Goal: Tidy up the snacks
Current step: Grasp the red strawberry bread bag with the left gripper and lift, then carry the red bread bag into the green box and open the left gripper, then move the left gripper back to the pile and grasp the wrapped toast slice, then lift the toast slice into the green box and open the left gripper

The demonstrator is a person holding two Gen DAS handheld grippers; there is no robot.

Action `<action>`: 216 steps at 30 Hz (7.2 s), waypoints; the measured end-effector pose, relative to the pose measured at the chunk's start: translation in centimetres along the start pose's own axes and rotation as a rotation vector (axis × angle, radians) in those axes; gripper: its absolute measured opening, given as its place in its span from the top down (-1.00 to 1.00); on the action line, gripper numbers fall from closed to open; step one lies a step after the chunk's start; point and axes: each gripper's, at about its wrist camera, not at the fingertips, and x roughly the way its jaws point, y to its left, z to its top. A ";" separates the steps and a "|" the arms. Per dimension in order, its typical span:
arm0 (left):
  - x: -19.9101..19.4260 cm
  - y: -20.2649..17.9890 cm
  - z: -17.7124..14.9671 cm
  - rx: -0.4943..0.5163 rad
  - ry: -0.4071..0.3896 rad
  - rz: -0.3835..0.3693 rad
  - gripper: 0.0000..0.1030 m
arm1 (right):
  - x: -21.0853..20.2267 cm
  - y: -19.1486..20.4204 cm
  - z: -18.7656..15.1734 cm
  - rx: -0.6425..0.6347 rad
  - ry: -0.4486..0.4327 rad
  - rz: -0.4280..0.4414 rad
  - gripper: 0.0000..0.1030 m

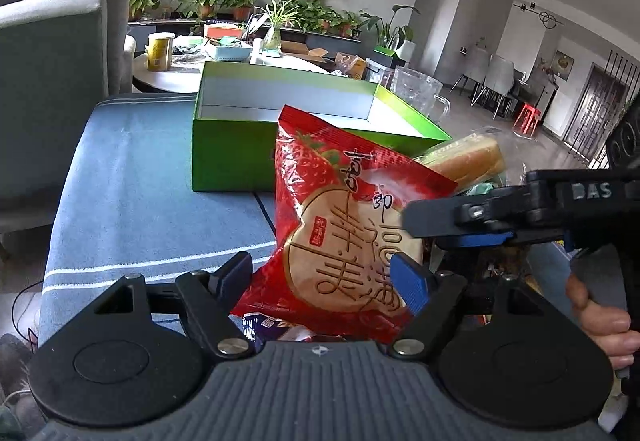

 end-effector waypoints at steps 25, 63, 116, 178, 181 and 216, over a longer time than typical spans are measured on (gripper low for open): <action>-5.4 -5.5 4.4 0.092 -0.208 0.034 -0.40 | -2.8 5.4 3.2 -0.180 -0.136 0.059 -0.80; 8.7 -0.2 11.7 0.043 -0.015 0.087 -0.40 | 8.3 0.2 12.4 -0.076 -0.029 0.012 -0.80; -1.7 -9.4 3.1 -0.140 0.010 0.139 -0.54 | -6.4 -3.2 7.4 -0.124 -0.096 -0.086 -0.81; 0.0 -3.1 -0.2 -0.237 0.073 0.060 -0.35 | -2.9 -0.1 -2.6 -0.081 0.097 -0.070 -0.74; 0.2 -2.8 -0.6 -0.257 0.095 0.059 -0.29 | -2.6 -0.2 -2.4 -0.099 0.087 -0.079 -0.71; -2.7 -5.6 -1.7 -0.198 0.043 0.039 -0.17 | -2.7 -0.7 -2.0 -0.041 0.052 -0.037 -0.52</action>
